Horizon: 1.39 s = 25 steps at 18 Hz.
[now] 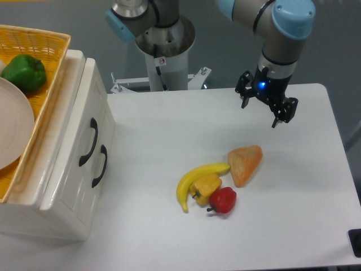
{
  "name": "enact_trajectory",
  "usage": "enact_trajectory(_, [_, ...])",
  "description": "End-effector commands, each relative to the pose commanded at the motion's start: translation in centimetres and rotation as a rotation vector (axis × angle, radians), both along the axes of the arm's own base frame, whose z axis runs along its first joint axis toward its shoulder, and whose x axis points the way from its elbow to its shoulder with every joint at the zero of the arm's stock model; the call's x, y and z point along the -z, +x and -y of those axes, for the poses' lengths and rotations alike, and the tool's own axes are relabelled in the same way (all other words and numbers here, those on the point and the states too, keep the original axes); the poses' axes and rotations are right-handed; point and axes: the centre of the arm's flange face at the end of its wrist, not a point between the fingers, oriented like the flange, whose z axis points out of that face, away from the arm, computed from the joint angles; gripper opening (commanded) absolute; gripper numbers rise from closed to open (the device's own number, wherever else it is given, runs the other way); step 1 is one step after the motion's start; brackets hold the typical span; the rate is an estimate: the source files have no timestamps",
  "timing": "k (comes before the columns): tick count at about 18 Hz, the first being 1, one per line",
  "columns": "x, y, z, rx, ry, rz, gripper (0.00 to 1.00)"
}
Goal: Slide the top white drawer open
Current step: 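Lift the gripper and swing it toward the white cabinet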
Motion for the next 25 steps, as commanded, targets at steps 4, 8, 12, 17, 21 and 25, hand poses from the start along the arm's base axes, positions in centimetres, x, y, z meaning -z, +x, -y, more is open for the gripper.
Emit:
enact_trajectory(4, [0.1, 0.0, 0.0, 0.003, -0.004, -0.002, 1.00])
enact_trajectory(8, [0.3, 0.4, -0.3, 0.001, -0.009, 0.004, 1.00])
enact_trajectory(12, [2.6, 1.3, 0.0, -0.002, -0.030, 0.052, 1.00])
enact_trajectory(17, [2.5, 1.8, -0.1, -0.038, -0.027, 0.058, 1.00])
enact_trajectory(21, [2.4, 2.0, -0.3, -0.132, -0.019, 0.069, 1.00])
enact_trajectory(25, [2.2, 2.4, -1.5, -0.257, 0.011, 0.096, 1.00])
